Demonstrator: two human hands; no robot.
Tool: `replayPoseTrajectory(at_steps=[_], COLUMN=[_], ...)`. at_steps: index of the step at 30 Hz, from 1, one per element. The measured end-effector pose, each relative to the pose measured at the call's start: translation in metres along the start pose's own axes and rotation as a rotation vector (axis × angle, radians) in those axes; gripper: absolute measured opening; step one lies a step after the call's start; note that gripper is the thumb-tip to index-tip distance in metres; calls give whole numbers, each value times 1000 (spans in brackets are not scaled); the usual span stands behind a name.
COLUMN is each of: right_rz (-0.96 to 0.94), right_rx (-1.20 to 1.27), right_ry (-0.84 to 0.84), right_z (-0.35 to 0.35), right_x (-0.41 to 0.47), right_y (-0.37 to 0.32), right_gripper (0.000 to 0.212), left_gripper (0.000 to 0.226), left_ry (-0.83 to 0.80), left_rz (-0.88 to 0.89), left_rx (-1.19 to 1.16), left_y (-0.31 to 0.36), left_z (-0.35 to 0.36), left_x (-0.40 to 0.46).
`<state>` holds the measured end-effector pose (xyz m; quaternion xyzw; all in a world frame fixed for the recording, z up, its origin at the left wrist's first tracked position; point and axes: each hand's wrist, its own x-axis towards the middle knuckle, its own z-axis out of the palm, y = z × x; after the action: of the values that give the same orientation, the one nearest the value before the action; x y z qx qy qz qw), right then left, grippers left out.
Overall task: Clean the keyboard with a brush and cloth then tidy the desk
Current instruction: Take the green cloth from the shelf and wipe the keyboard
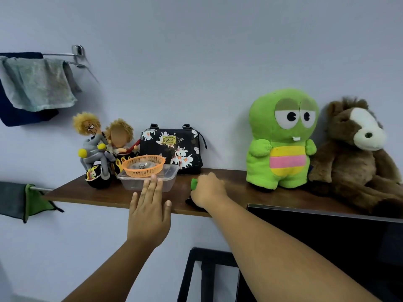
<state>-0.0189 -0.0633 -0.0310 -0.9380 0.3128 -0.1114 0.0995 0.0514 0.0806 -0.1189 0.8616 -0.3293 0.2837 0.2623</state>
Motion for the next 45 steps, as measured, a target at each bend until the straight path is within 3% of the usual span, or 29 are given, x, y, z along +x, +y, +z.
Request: replayPoseTrajectory(at_steps=[6, 13, 18, 24, 30, 36, 40, 45], right_rz=[-92, -279, -396, -440, -404, -287, -167, -30], right_rx=[52, 215, 358, 532, 552, 558, 548, 423], right_ry=[145, 537, 833, 1021, 961, 788, 590, 200], right_z=[-6, -23, -38, -47, -20, 42, 89, 152], right_x=[-14, -40, -79, -148, -207, -261, -297, -326], right_y=[3, 20, 63, 125, 202, 279, 324, 368], right_gripper=[26, 35, 42, 40, 38, 36, 39, 50], left_gripper=[65, 61, 59, 59, 56, 50, 47, 51], left_ry=[1, 33, 44, 21, -20, -77, -205, -451], left_rz=[6, 47, 106, 190, 200, 202, 105, -25], left_rx=[-1, -48, -89, -120, -185, -224, -213, -102], left_y=[1, 25, 61, 119, 175, 217, 233, 225], left_z=[-6, -19, -27, -25, -13, 18, 48, 86], left_x=[-3, -14, -32, -74, -128, -198, -250, -313])
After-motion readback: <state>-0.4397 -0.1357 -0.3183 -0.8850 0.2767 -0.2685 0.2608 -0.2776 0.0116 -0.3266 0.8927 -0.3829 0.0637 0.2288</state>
